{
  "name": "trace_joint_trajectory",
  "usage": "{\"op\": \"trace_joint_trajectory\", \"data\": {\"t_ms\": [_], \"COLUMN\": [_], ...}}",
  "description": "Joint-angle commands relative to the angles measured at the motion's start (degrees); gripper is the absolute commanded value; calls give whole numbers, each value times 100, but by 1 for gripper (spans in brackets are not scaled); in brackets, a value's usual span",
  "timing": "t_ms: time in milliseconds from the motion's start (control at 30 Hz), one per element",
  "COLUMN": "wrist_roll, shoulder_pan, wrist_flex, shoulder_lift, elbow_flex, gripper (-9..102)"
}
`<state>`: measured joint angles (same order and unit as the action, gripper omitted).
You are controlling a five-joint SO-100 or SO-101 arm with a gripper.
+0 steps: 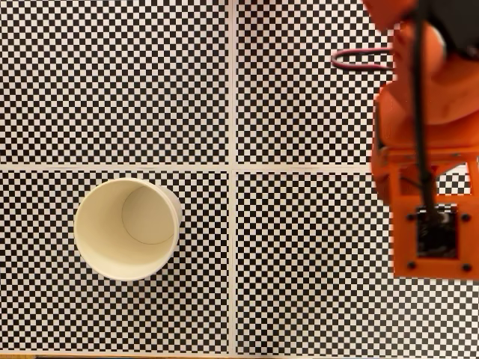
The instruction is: Grasp basketball and place into cup.
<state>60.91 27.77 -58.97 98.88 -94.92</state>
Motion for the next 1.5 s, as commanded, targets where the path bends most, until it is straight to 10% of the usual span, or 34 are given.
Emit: {"op": "trace_joint_trajectory", "data": {"t_ms": [0, 1467], "wrist_roll": [141, 1995], "shoulder_pan": [-308, -4588], "wrist_flex": [0, 237], "shoulder_lift": [439, 1477], "elbow_flex": [325, 826], "gripper": [0, 0]}}
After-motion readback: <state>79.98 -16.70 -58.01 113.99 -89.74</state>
